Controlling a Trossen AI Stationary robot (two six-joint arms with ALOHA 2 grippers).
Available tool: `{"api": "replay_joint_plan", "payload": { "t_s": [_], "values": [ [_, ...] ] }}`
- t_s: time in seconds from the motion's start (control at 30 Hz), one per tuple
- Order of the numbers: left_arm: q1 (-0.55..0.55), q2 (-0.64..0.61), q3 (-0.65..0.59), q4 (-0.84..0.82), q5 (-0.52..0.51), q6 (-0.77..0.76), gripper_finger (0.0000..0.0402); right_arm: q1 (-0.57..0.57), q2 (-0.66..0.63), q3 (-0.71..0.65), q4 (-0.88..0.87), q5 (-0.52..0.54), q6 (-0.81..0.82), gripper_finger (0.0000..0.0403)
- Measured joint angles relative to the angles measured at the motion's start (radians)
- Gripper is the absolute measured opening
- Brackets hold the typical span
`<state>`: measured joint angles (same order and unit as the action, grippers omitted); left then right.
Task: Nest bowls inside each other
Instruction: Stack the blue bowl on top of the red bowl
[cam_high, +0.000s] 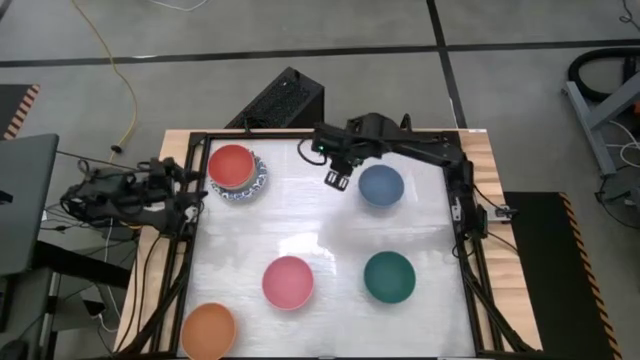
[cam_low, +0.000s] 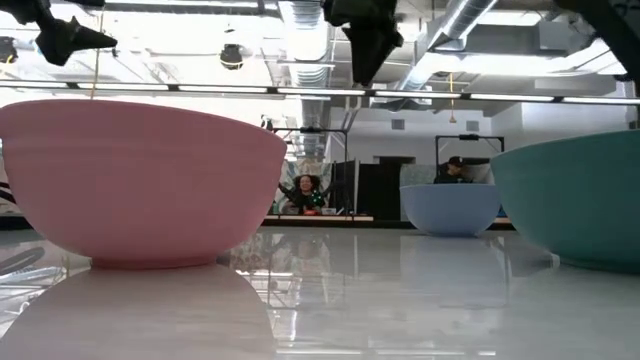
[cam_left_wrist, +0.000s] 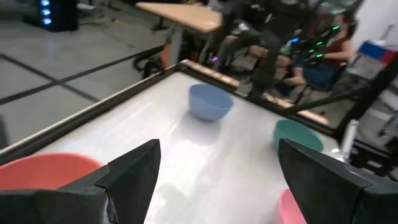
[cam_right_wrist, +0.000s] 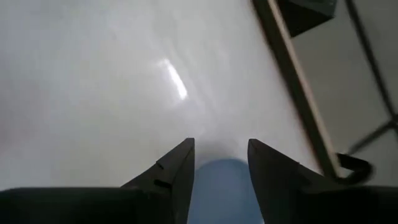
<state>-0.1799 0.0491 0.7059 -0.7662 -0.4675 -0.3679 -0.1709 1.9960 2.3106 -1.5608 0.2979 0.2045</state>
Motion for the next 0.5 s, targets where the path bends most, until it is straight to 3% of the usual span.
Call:
{"api": "replay_joint_plan", "payload": {
  "t_s": [0.1, 0.23, 0.5],
  "values": [
    [0.000, 0.016, 0.032, -0.051, -0.024, -0.020, 0.0314, 0.052, -0.051, -0.089, 0.011, 0.000, -0.005, 0.0168],
    [0.000, 0.018, 0.036, -0.062, -0.027, -0.030, 0.0314, 0.098, -0.156, -0.283, 0.017, 0.090, 0.085, 0.0168],
    [0.000, 0.018, 0.036, -0.081, -0.039, -0.048, 0.0314, 0.112, -0.405, -0.779, 0.238, 0.042, 0.326, 0.0168]
  ]
}}
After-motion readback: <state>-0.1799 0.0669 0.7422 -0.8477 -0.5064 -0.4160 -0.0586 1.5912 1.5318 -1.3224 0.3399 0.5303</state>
